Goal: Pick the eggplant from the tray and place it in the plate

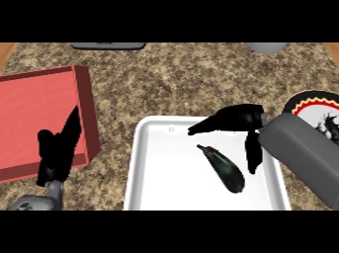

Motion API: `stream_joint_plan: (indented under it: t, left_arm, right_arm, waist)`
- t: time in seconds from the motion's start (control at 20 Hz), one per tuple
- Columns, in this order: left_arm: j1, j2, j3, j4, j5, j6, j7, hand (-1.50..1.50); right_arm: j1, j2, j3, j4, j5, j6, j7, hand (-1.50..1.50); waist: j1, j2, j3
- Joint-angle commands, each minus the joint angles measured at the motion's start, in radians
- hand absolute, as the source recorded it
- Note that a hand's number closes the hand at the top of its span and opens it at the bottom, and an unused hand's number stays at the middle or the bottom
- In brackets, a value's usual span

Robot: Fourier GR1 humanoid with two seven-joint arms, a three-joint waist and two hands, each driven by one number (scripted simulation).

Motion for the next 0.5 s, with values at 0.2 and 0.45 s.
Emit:
stream_joint_plan:
  t: [0.2,0.45]
  left_arm:
    - [0.006,0.007,0.022,-0.015,-0.014,-0.014,0.066,0.00]
    - [0.031,-0.048,0.006,0.054,-0.046,0.002,-0.033,0.00]
  right_arm:
    - [0.009,0.002,0.029,0.042,0.098,0.063,-0.127,-1.50]
    - [0.019,0.054,0.068,0.099,0.143,0.031,-0.136,-1.50]
  waist:
    - [-0.014,0.001,-0.006]
    - [-0.013,0.003,-0.007]
